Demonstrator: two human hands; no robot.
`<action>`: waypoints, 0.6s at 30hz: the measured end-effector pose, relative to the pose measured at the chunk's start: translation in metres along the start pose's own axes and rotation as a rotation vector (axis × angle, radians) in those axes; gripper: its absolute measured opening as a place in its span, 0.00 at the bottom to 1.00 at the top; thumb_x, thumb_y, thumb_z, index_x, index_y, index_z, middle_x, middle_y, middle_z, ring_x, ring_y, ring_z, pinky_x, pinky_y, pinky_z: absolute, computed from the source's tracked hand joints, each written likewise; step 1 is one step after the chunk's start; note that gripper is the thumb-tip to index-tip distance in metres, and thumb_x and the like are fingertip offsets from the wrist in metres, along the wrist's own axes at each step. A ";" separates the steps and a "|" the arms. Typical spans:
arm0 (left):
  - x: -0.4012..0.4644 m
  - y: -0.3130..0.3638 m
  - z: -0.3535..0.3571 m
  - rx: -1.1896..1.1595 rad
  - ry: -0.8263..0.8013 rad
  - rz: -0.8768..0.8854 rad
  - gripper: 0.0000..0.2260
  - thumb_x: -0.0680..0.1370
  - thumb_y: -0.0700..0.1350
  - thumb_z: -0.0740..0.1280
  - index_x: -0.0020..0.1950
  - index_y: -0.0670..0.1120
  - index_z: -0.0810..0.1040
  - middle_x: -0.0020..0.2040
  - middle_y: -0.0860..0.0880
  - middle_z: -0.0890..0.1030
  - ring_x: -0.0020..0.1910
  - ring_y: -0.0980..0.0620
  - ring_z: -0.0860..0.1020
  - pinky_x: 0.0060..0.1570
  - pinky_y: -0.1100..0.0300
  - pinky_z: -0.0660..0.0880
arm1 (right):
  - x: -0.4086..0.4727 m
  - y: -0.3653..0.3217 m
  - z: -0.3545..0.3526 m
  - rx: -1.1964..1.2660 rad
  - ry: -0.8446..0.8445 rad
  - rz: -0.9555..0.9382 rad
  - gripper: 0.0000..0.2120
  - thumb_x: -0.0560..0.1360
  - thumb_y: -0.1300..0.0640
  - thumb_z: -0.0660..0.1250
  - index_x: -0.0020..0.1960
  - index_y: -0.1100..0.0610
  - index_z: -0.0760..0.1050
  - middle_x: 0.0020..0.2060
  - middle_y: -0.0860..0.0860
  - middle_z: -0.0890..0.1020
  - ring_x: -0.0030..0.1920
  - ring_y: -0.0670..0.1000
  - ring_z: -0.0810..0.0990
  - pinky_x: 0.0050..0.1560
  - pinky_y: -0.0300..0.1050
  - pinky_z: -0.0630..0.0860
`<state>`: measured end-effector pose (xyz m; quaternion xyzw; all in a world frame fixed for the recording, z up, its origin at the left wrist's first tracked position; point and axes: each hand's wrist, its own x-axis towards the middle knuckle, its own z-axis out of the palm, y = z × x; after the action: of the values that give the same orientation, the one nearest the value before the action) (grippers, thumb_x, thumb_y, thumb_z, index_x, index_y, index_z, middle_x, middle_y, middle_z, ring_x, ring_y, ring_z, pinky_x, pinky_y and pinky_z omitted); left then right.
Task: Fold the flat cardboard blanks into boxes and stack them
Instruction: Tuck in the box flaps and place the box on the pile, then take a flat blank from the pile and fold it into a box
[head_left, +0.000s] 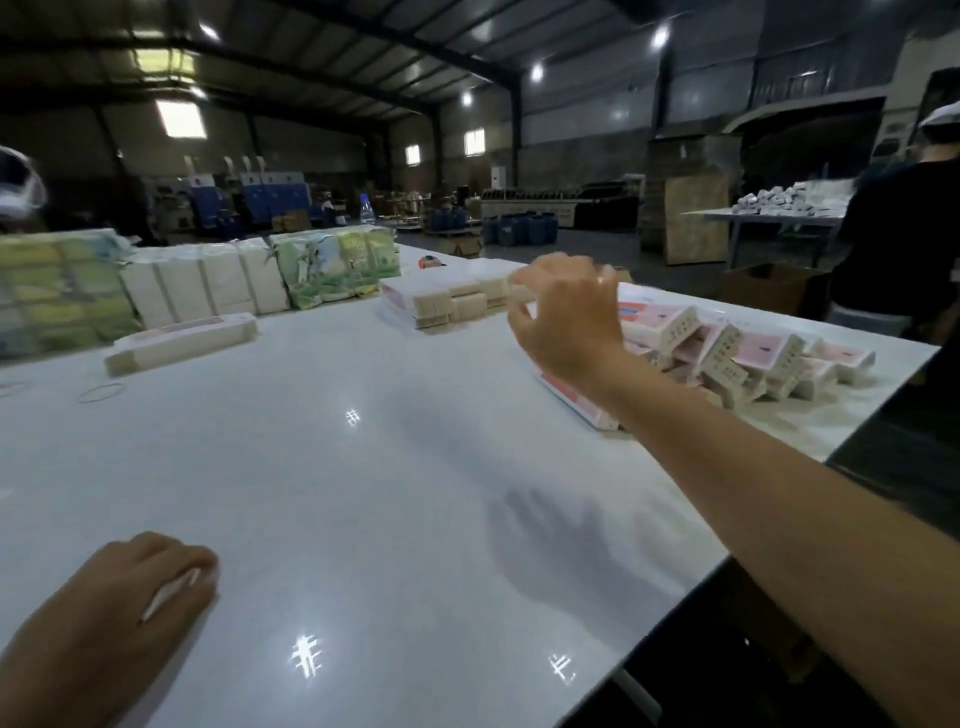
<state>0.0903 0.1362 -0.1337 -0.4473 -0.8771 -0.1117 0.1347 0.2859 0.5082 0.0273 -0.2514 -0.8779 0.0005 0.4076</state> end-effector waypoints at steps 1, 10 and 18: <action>-0.005 0.020 -0.014 -0.067 0.078 -0.020 0.10 0.74 0.57 0.62 0.49 0.57 0.79 0.46 0.60 0.76 0.44 0.54 0.76 0.42 0.53 0.74 | -0.007 -0.034 0.003 0.127 -0.053 -0.088 0.13 0.77 0.53 0.59 0.57 0.54 0.78 0.56 0.53 0.80 0.57 0.55 0.75 0.63 0.58 0.66; -0.019 0.067 -0.054 -0.230 0.126 -0.182 0.06 0.76 0.38 0.65 0.45 0.44 0.82 0.41 0.55 0.77 0.42 0.55 0.73 0.45 0.64 0.68 | -0.122 -0.195 0.082 0.195 -0.644 -0.477 0.11 0.77 0.58 0.58 0.54 0.57 0.77 0.52 0.53 0.76 0.54 0.56 0.73 0.46 0.46 0.68; 0.015 -0.016 -0.100 -0.331 0.083 -0.667 0.12 0.74 0.52 0.67 0.54 0.48 0.78 0.54 0.49 0.80 0.49 0.53 0.77 0.45 0.61 0.73 | -0.130 -0.184 0.104 0.287 -0.505 -0.469 0.13 0.79 0.53 0.56 0.56 0.49 0.78 0.54 0.43 0.77 0.54 0.47 0.71 0.49 0.40 0.70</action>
<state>0.0822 0.1068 -0.0360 -0.1477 -0.9384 -0.3078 0.0522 0.2009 0.3110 -0.0968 0.0244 -0.9755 0.0922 0.1981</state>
